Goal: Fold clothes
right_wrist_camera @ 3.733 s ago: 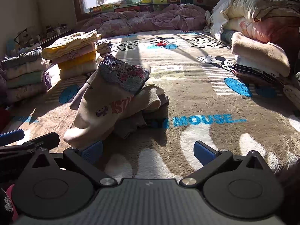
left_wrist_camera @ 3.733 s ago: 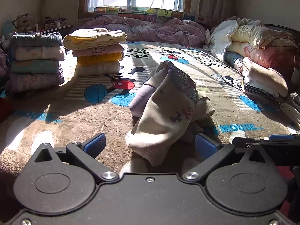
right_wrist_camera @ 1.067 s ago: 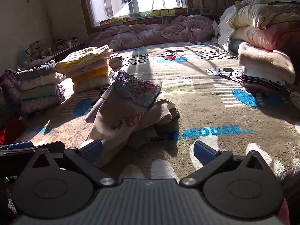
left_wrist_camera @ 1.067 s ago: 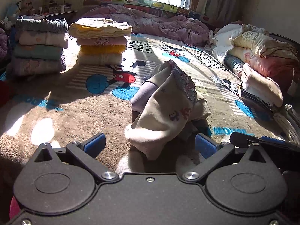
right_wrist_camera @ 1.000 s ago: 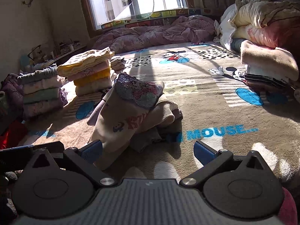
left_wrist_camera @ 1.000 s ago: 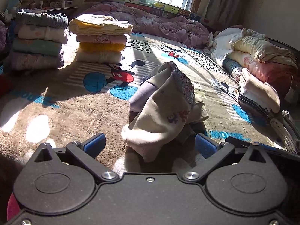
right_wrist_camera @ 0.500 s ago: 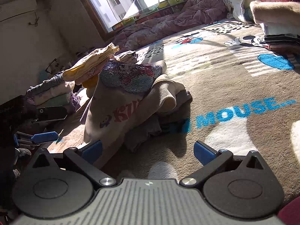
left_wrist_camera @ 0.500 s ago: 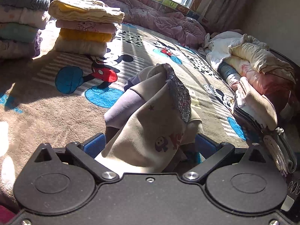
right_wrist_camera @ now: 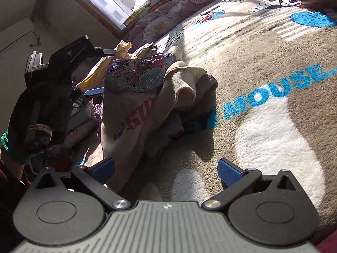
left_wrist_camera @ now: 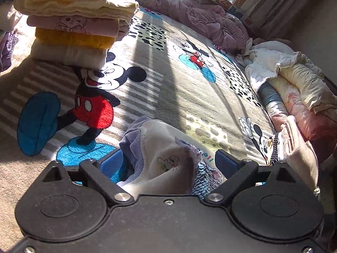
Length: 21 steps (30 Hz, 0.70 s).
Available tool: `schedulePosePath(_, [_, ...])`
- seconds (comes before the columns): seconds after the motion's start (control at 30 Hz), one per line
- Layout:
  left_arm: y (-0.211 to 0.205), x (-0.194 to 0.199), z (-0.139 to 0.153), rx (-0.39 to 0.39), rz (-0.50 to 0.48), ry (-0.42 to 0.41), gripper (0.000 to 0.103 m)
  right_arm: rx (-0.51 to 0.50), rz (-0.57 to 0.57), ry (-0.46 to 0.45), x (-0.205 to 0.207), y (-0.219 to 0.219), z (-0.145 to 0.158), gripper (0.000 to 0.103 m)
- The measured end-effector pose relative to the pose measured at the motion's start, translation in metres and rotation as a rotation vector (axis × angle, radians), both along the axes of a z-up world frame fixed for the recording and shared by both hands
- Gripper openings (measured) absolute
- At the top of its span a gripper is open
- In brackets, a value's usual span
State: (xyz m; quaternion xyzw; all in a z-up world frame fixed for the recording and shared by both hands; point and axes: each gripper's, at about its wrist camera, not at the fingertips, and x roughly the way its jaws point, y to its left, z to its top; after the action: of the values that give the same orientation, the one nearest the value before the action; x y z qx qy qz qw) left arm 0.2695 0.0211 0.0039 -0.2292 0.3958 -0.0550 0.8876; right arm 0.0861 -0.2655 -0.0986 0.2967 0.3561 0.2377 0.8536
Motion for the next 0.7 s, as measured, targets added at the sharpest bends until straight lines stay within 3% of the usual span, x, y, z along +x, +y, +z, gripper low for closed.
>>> schedulePosePath(0.1, [-0.012,0.008,-0.009,0.018,-0.046,0.042,0.088,0.0,-0.019,0.011,0.002,-0.005,-0.003,0.103])
schedulePosePath(0.17, [-0.021,0.01,-0.015,0.037,-0.081,0.061,0.03,0.016,-0.036,0.029,0.005,-0.009,-0.006,0.103])
schedulePosePath(0.2, [-0.027,0.006,-0.015,0.061,-0.101,0.053,0.023,0.024,-0.041,0.031,0.005,-0.011,-0.007,0.103])
schedulePosePath(0.3, [-0.043,-0.012,-0.011,0.134,-0.172,-0.01,0.015,0.031,-0.057,0.015,0.003,-0.012,-0.006,0.103])
schedulePosePath(0.47, [-0.076,-0.07,-0.004,0.303,-0.365,-0.162,0.012,0.087,-0.111,0.016,0.001,-0.023,-0.005,0.103])
schedulePosePath(0.63, [-0.1,-0.142,-0.021,0.453,-0.547,-0.288,0.012,0.16,-0.157,-0.022,-0.008,-0.035,0.0,0.103])
schedulePosePath(0.7, [-0.104,-0.164,-0.03,0.47,-0.568,-0.301,0.012,0.188,-0.175,-0.039,-0.012,-0.039,0.002,0.102])
